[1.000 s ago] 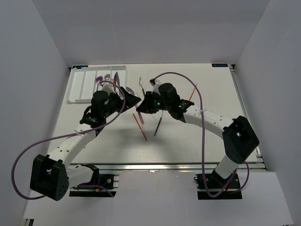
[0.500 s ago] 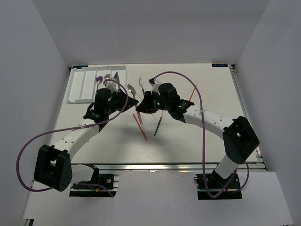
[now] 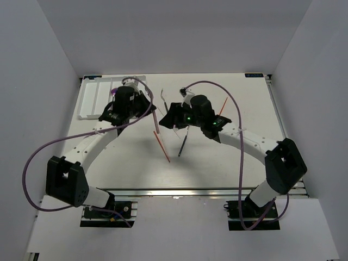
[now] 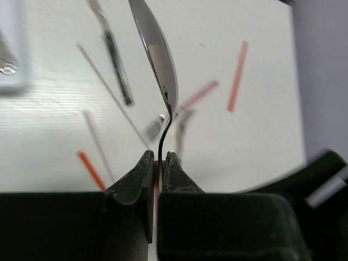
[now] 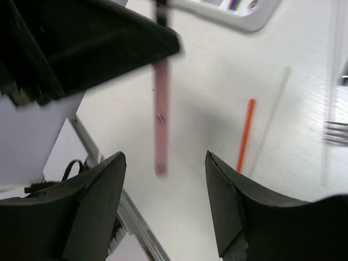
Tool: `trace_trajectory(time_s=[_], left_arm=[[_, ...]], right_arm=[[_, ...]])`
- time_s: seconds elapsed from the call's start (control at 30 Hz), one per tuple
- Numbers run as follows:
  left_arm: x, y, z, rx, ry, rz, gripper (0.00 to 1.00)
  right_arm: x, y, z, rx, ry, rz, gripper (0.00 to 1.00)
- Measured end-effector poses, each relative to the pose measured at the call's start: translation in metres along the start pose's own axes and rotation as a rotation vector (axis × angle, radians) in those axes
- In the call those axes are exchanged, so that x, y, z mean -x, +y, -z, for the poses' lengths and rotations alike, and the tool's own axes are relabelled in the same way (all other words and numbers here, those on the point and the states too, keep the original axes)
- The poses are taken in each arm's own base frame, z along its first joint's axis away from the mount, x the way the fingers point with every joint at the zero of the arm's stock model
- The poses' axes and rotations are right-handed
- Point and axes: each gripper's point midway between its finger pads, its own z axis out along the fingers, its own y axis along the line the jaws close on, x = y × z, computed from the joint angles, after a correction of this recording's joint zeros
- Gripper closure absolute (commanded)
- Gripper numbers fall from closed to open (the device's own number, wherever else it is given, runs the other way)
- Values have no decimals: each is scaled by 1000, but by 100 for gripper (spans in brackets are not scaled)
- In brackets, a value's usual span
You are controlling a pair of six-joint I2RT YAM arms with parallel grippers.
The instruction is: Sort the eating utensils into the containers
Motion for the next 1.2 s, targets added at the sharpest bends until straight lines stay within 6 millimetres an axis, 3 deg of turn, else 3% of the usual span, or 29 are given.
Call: trace_trajectory(time_s=[0.07, 0.2, 0.3, 0.4, 0.53, 0.63, 0.73, 0.93, 1.03, 1.2], left_arm=[[26, 10, -5, 110, -36, -70, 100], [92, 37, -23, 333, -118, -210, 100], [134, 82, -43, 498, -136, -294, 100], [163, 142, -64, 641, -110, -361, 100], [172, 219, -83, 745, -42, -402, 100], [177, 253, -89, 774, -6, -444, 100], [180, 262, -98, 760, 5, -496, 100], [171, 259, -113, 707, 12, -541, 100], [170, 261, -119, 705, 7, -546, 81], [165, 270, -117, 733, 12, -534, 36]], right_arm=[[9, -18, 16, -43, -39, -23, 34], [31, -81, 57, -196, -142, -101, 33], [34, -120, 85, -310, -188, -140, 33], [26, -125, 97, -344, -176, -118, 33], [21, -120, 108, -353, -176, -61, 31], [16, -120, 114, -354, -171, -37, 32], [9, -123, 115, -361, -150, -26, 31], [4, -123, 115, -359, -131, -17, 31], [5, -122, 116, -357, -133, -7, 31], [7, -121, 117, -359, -131, -2, 31]])
